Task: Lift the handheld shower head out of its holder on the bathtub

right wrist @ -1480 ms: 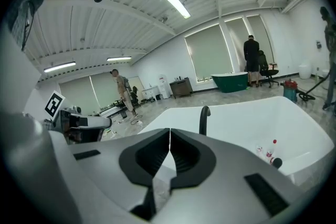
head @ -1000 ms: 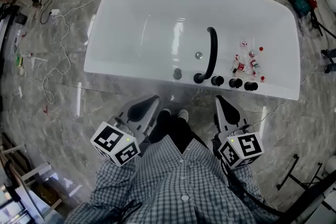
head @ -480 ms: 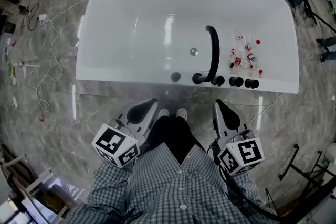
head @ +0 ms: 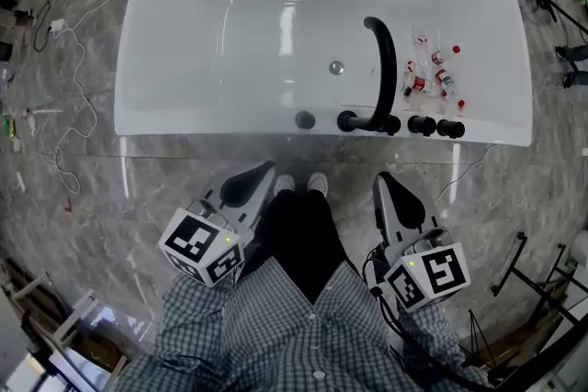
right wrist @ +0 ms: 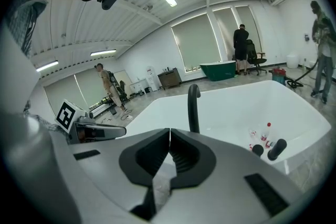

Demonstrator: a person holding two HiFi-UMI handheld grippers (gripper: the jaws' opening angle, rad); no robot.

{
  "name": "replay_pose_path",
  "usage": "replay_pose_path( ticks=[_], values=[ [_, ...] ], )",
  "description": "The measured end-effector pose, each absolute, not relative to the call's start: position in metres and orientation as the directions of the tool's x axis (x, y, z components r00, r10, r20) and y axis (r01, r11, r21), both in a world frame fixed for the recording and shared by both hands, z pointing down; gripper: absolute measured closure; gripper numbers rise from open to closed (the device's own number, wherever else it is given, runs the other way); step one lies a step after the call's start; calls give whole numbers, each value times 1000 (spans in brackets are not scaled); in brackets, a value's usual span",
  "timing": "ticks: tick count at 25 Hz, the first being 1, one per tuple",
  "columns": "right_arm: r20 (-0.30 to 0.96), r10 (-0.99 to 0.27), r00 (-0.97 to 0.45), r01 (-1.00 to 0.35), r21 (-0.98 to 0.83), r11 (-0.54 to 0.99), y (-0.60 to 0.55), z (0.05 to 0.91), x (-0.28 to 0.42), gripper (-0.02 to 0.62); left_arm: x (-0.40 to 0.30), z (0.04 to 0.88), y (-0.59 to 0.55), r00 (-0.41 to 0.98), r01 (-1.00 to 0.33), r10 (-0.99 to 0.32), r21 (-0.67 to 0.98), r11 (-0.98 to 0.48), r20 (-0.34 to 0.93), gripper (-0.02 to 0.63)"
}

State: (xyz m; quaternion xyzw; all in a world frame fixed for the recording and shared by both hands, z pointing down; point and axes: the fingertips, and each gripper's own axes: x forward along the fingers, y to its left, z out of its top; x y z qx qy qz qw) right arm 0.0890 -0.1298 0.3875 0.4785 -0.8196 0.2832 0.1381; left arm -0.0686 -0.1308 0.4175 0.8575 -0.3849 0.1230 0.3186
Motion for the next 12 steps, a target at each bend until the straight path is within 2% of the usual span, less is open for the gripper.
replay_pose_path(
  ticks=[12],
  values=[
    [541, -682, -491, -869, -358, 342, -140, 429, 102, 577, -46, 483, -158, 679, -733, -539, 433, -524, 498, 597]
  ],
)
